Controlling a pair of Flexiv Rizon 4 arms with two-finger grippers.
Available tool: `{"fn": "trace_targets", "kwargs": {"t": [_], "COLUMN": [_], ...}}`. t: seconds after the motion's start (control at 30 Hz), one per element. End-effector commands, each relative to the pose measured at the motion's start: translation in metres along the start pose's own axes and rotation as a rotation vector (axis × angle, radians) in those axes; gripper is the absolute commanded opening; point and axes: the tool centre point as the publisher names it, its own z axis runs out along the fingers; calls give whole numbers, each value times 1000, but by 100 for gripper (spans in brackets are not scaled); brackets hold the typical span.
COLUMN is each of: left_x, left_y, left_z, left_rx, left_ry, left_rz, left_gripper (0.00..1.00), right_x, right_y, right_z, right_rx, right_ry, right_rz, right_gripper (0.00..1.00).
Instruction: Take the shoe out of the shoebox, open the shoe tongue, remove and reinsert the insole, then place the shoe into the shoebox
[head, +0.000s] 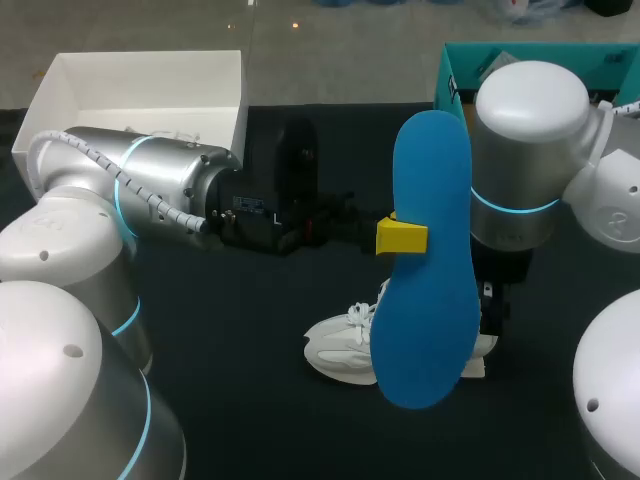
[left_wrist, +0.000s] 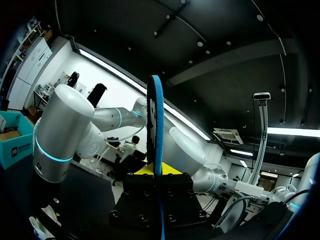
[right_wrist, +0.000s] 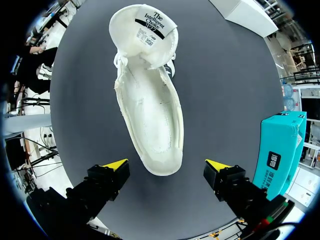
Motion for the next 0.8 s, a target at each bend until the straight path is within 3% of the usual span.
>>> {"fn": "trace_targets", "kwargs": {"t": [0.03,0.43,0.8], "left_x": [6,6,6], "left_y": [0,0,0], "left_z": [9,9,9], "left_rx": [6,6,6], "left_ry": [-298,-298,-298], "left_rz": [-1,-1,-1], "left_gripper": [0,0,0], "right_x": [2,2,-9], "right_y": [-1,-1,40], "right_z": [0,0,-9], "right_rx": [-2,-2,2], "right_ry": [-3,-3,-57], "right_rz": [1,1,-61], "right_gripper": [100,100,100]}}
